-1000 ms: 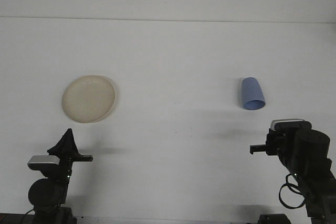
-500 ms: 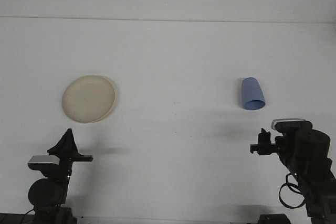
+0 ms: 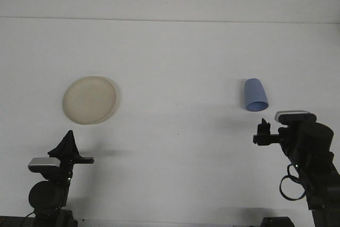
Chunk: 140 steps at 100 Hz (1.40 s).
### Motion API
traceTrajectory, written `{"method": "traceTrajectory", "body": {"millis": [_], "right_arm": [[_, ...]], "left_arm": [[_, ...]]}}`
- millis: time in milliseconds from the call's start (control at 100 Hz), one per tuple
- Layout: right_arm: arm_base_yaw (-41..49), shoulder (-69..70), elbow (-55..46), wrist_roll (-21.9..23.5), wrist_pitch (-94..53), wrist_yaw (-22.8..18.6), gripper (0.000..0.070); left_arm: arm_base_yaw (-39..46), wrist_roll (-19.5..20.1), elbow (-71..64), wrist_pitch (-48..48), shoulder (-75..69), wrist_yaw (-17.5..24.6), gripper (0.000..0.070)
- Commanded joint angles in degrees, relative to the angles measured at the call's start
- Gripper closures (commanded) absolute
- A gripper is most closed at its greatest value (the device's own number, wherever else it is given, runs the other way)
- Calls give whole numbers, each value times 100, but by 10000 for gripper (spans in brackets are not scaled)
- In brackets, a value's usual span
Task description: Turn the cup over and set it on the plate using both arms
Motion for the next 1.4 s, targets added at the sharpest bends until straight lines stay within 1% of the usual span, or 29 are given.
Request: {"method": "traceTrajectory", "body": {"millis": [0, 240, 390, 470, 530, 610, 670, 770, 890, 1160, 1270, 1390], "right_arm": [[-50, 177, -116, -118, 444, 9, 154], [-332, 673, -986, -114, 1947, -7, 150], [-525, 815, -1788, -116, 3377, -22, 150], [-645, 901, -2210, -107, 4120, -234, 151], [-723, 986, -2441, -118, 4485, -446, 151], [-791, 1156, -2643, -201, 4865, -608, 151], [-828, 1333, -2717, -205, 5165, -651, 151], [-903, 1729, -2717, -337, 5615, -758, 151], [-981, 2295, -2717, -334, 6188, -890, 151], [-1165, 3477, -2710, -407, 7230, -918, 151], [-1169, 3836, -2680, -444, 7646, -1056, 151], [-1178, 4151, -2592, -442, 7962, -1093, 151]], "left_arm": [[2, 2, -111, 57, -13, -28, 689], [2, 2, -111, 55, -13, -28, 689], [2, 2, -111, 57, -13, -28, 689], [2, 2, -111, 57, -13, -28, 689], [2, 2, -111, 55, -13, -28, 689], [2, 2, -111, 55, -13, -28, 689], [2, 2, -111, 55, -13, -28, 689], [2, 2, -111, 55, -13, -28, 689], [2, 2, -111, 55, -13, -28, 689], [2, 2, -111, 55, -13, -28, 689], [2, 2, -111, 55, -13, -28, 689], [2, 2, -111, 55, -13, -28, 689]]}}
